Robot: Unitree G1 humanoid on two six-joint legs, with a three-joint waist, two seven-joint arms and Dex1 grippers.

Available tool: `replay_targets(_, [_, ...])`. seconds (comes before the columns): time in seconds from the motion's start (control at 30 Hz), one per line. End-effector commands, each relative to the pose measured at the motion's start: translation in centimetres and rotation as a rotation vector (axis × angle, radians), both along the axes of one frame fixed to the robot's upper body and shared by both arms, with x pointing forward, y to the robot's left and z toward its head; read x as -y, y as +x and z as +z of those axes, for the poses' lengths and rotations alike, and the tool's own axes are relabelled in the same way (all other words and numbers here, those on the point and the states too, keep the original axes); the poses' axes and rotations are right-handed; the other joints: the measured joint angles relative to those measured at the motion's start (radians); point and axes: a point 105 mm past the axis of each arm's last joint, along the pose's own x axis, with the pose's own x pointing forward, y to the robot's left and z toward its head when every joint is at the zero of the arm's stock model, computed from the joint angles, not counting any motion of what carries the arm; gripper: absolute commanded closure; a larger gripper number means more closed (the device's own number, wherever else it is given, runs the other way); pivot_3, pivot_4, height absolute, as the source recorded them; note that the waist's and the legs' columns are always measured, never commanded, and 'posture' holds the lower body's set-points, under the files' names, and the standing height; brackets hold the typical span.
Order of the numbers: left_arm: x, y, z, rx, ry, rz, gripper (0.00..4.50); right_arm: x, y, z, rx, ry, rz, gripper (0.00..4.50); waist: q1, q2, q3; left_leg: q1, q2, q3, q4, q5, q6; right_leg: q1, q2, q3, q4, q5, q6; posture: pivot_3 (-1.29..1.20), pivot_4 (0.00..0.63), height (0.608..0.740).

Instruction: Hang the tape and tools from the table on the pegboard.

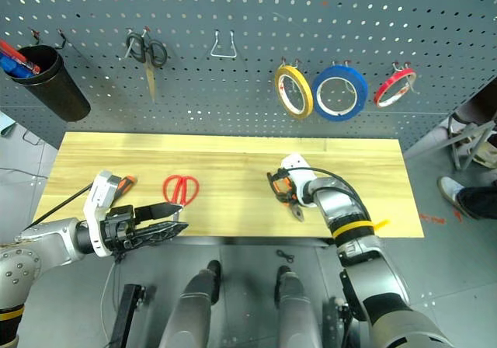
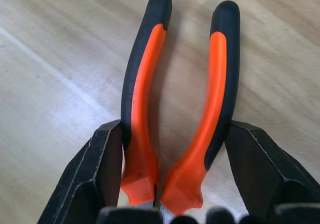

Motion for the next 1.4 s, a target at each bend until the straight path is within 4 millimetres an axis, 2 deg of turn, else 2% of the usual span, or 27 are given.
replay_targets(0.03, [0.4,0.0,0.6,0.046,-0.013,-0.01,0.0,-0.2,-1.6,-0.4,-0.013,0.012,0.083,1.75,0.002,0.0,0.0,0.0,0.0,0.0,0.0,0.0,0.0,0.0,0.0,0.0,0.0,0.0,0.0,0.21,0.391,0.737])
replay_targets(0.13, [0.5,0.4,0.9,0.065,-0.03,0.003,0.0,-1.1,-2.2,2.6,0.128,0.035,0.2,1.75,0.008,0.0,0.0,-0.002,0.0,0.0,0.0,0.0,0.0,-0.001,0.0,0.0,-0.001,0.0,0.0,0.2,0.362,0.737])
replay_targets(0.17, [0.5,0.5,1.3,0.076,-0.047,0.011,0.0,-1.9,-2.6,4.9,0.204,0.09,0.228,1.75,0.009,0.0,0.0,-0.003,0.0,0.0,0.0,0.0,0.0,-0.002,0.0,0.0,-0.001,0.0,0.001,0.2,0.362,0.737])
replay_targets(0.23, [0.4,0.8,2.5,0.102,-0.093,0.031,0.0,-3.3,-3.3,10.7,0.379,0.225,0.247,1.75,0.003,0.0,0.0,-0.007,0.0,0.0,0.001,0.001,-0.001,-0.004,0.0,0.0,-0.001,0.001,0.002,0.18,0.34,0.737])
replay_targets(0.27, [0.2,1.3,4.0,0.136,-0.15,0.06,0.0,-4.5,-3.8,15.5,0.545,0.299,0.261,1.75,-0.002,0.0,0.0,-0.008,0.0,0.0,0.002,0.001,-0.001,-0.006,0.0,0.0,-0.001,0.006,0.008,0.17,0.33,0.737])
replay_targets(0.33, [-0.1,2.1,6.3,0.189,-0.242,0.105,0.0,-5.7,-5.0,21.8,0.784,0.384,0.265,1.75,-0.009,0.0,0.0,-0.009,0.001,-0.001,0.002,0.002,-0.004,-0.007,0.001,0.0,-0.001,0.009,0.009,0.16,0.32,0.737])
replay_targets(0.37, [-0.2,2.6,7.5,0.213,-0.3,0.13,0.0,-6.3,-5.4,24.1,0.877,0.416,0.26,1.75,-0.009,0.0,0.0,-0.01,0.002,-0.002,0.002,0.004,-0.005,-0.009,0.003,0.0,-0.001,0.011,0.008,0.16,0.32,0.737])
replay_targets(0.47, [-0.3,3.9,10.8,0.259,-0.479,0.186,0.0,-7.7,-5.9,28.8,1.123,0.457,0.241,1.75,-0.003,-0.002,-0.01,-0.009,0.002,-0.005,0.002,0.004,-0.006,-0.007,0.005,-0.001,-0.001,0.012,0.008,0.15,0.304,0.737])
replay_targets(0.53, [-0.1,4.5,12.4,0.288,-0.547,0.205,0.0,-8.4,-5.9,30.8,1.268,0.463,0.228,1.75,0.004,-0.01,-0.018,-0.008,0.002,-0.005,0.001,0.004,-0.006,-0.003,0.004,-0.003,-0.005,0.011,0.009,0.16,0.293,0.737])
replay_targets(0.7, [-0.3,6.0,14.9,0.327,-0.644,0.249,0.0,-9.7,-3.6,32.4,1.389,0.504,0.164,1.75,0.014,-0.011,-0.019,-0.011,0.001,-0.005,0.002,0.006,-0.008,0.003,0.004,-0.003,-0.018,0.02,0.013,0.18,0.284,0.737])
replay_targets(0.83, [0.0,6.2,15.2,0.337,-0.631,0.228,0.0,-9.9,-1.9,33.0,1.456,0.51,0.103,1.75,0.019,-0.011,-0.019,-0.01,0.001,-0.006,0.0,0.006,-0.01,0.002,0.004,-0.003,-0.018,0.022,0.01,0.19,0.28,0.737])
replay_targets(1.03, [-0.1,6.3,15.2,0.344,-0.628,0.231,0.0,-9.6,-0.8,33.7,1.512,0.537,0.053,1.75,0.02,-0.011,-0.019,-0.01,0.001,-0.006,-0.002,0.007,-0.01,0.002,0.004,-0.003,-0.018,0.024,0.006,0.2,0.283,0.737])
replay_targets(1.4, [-0.3,6.3,15.0,0.337,-0.621,0.245,0.0,-9.2,2.5,29.6,1.386,0.509,-0.028,1.75,0.021,-0.011,-0.019,-0.01,0.001,-0.006,-0.001,0.007,-0.011,0.002,0.004,-0.003,-0.017,0.024,0.006,0.23,0.3,0.737])
